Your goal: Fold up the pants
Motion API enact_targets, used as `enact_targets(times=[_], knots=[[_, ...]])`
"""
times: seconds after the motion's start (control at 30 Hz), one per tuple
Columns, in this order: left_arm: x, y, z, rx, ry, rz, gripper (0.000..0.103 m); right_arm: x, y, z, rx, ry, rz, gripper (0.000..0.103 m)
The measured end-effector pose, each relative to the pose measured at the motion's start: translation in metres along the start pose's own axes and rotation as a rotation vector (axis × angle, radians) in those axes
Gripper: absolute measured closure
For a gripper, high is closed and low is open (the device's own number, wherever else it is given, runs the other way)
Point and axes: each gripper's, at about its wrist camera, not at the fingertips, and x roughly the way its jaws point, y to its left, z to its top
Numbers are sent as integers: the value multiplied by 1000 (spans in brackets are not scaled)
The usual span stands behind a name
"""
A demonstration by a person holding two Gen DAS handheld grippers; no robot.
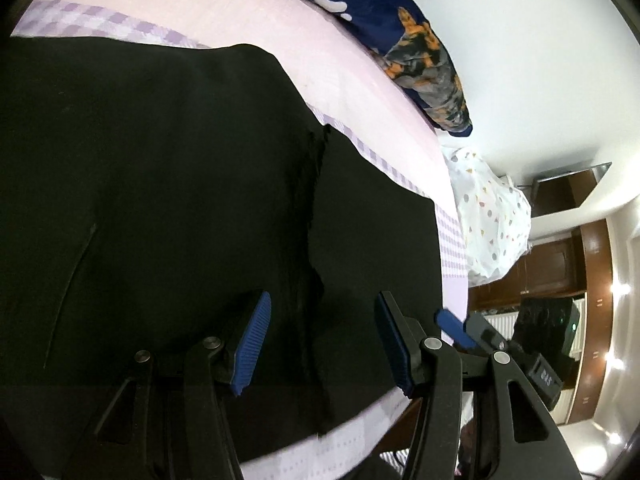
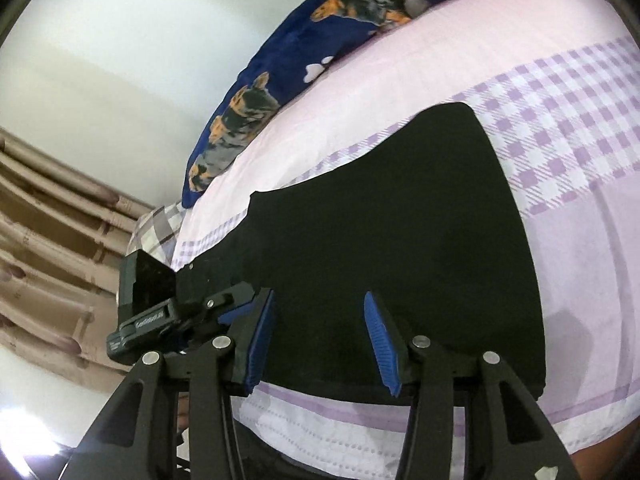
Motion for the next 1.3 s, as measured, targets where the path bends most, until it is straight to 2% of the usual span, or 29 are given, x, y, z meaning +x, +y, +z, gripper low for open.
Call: enact_targets(times=[0.13,0.37,0.4,0.47,0.53,0.57,0.63,0.77,0.97,1.1,1.3], knots=[[10,-2,6,-18,15,-35,48,0,-9,0,26,-9,8,59],[18,-1,-13,-57,70,-134,52,3,-17,2,48,-14,17,59],[18,-1,-15,-53,67,-130,55,4,-18,2,52,-12,18,59],[21,-2,-12,-44,59,-85,79,7,-19,2,56,-7,16,59],[25,0,-7,-64,69,-52,93,7,-20,2,56,-1,13,59],[26,1,-6,-75,71,-46,95,8,-19,2,54,2,10,59],[26,-6,-6,-51,63,-2,96,7,-16,0,40,4,-6,59],[20,-32,-12,75,17,110,97,7,-14,0,23,12,-49,59],[14,-26,-20,91,37,162,97,15,-15,-8,17,61,-55,58],[19,-19,-18,60,34,147,97,24,-12,-13,-7,89,-83,59],[17,-26,-18,122,18,194,94,43,4,-18,-53,143,-80,58]])
